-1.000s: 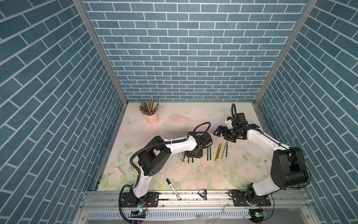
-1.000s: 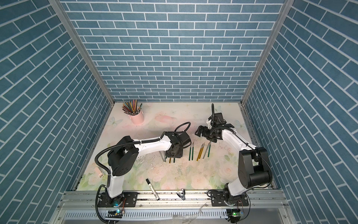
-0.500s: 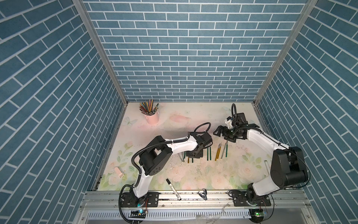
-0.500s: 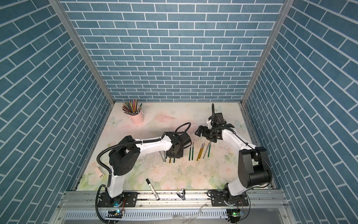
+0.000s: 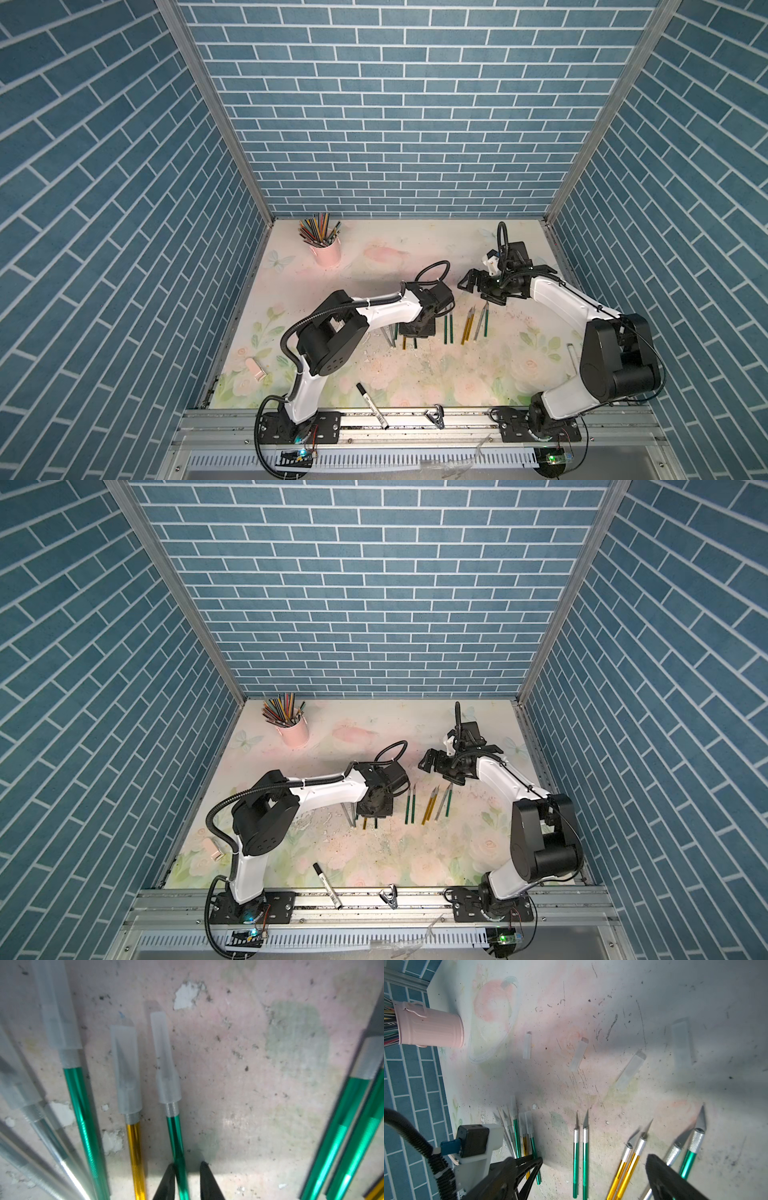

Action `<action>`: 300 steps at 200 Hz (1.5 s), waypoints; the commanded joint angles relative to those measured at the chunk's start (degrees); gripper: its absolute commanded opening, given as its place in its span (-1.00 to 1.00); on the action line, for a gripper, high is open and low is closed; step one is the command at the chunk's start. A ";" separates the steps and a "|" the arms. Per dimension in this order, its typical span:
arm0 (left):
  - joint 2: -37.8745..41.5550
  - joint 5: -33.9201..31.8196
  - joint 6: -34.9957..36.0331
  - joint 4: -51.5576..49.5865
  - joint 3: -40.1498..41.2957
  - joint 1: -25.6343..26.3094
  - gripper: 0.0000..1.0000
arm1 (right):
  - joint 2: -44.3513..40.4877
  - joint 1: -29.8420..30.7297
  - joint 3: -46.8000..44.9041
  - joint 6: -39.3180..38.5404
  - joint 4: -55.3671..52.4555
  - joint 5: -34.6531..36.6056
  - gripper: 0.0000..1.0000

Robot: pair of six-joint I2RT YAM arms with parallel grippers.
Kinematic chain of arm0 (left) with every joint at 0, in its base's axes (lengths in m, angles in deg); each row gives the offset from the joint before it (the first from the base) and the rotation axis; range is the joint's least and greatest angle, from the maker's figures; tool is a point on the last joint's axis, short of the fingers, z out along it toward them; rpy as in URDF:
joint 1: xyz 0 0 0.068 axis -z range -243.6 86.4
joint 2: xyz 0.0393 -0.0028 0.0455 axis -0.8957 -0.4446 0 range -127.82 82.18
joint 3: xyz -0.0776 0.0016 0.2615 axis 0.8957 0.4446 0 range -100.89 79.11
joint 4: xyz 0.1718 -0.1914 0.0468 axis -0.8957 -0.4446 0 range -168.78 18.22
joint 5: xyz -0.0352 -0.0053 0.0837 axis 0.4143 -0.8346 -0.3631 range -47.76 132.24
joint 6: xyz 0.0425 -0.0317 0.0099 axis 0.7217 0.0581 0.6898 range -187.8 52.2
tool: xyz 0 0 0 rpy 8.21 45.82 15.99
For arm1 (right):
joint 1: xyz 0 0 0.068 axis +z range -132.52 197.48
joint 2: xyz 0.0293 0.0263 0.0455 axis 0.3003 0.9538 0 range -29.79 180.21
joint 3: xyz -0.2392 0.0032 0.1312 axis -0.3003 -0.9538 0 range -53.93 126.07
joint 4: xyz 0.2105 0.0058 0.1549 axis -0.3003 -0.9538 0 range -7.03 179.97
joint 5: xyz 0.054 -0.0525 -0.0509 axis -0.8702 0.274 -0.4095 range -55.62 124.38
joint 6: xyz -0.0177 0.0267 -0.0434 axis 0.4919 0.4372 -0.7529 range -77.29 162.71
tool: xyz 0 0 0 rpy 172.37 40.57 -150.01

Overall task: Remove protective caps from carving knives
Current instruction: Pick up the carving knife from the center of the board.

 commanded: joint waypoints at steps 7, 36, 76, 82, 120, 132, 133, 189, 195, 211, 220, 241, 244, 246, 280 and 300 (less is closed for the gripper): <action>-4.20 -1.16 -0.35 -0.72 2.04 -0.39 -0.58 | 1.22 -0.54 0.24 0.66 0.06 -1.55 0.97; -4.20 -1.12 -0.61 -0.37 2.74 -0.36 -0.62 | 1.05 -0.90 0.34 0.67 0.14 -1.84 0.96; -4.80 -0.62 -0.43 0.42 2.77 -0.35 -0.75 | 0.67 -1.44 0.22 0.67 0.04 -2.01 0.96; -4.82 -0.64 -0.27 0.38 2.65 -0.37 -0.78 | 0.59 -1.50 0.13 0.66 0.02 -2.02 0.96; -3.14 -1.42 0.86 -0.67 1.11 -0.33 -0.91 | 0.20 -1.86 -0.15 0.64 -0.12 -2.45 0.96; -2.25 -1.70 1.41 -1.24 0.36 -0.43 -0.91 | -0.05 -1.87 0.01 0.58 -0.16 -2.38 0.96; -2.17 -1.70 1.46 -1.24 0.29 -0.38 -0.91 | -0.04 -1.87 -0.03 0.58 -0.22 -2.38 0.96; 3.90 0.93 6.00 0.94 -1.28 -1.73 -0.92 | -1.64 -1.87 0.37 -0.28 -0.56 -2.45 0.91; 4.81 1.61 6.69 1.93 -0.95 -2.01 -0.92 | -1.93 -1.86 0.21 -0.39 -0.26 -2.54 0.90; 6.19 3.06 8.77 2.32 -1.37 -2.68 -0.91 | -2.40 -1.87 0.12 -0.61 -0.05 -2.82 0.90; 6.90 3.86 9.83 2.52 -1.60 -3.11 -0.91 | -2.65 -1.92 0.02 -0.65 0.19 -3.06 0.90; 8.68 7.23 12.12 5.07 -0.77 -4.22 -0.92 | -3.01 -1.82 -0.03 -0.56 0.81 -3.80 0.89; 9.00 7.97 12.53 5.72 -0.51 -4.33 -0.91 | -3.08 -1.83 0.00 -0.58 0.95 -4.02 0.88; 9.11 8.50 12.81 6.16 -0.44 -4.44 -0.91 | -3.10 -1.82 0.01 -0.50 1.02 -4.15 0.88; 11.56 13.10 17.17 9.24 0.45 -5.68 -0.91 | -3.62 -1.86 0.50 0.29 2.32 -5.61 0.82; 12.73 14.72 19.24 9.83 0.49 -6.63 -0.91 | -3.98 -1.84 0.70 1.21 4.33 -7.06 0.79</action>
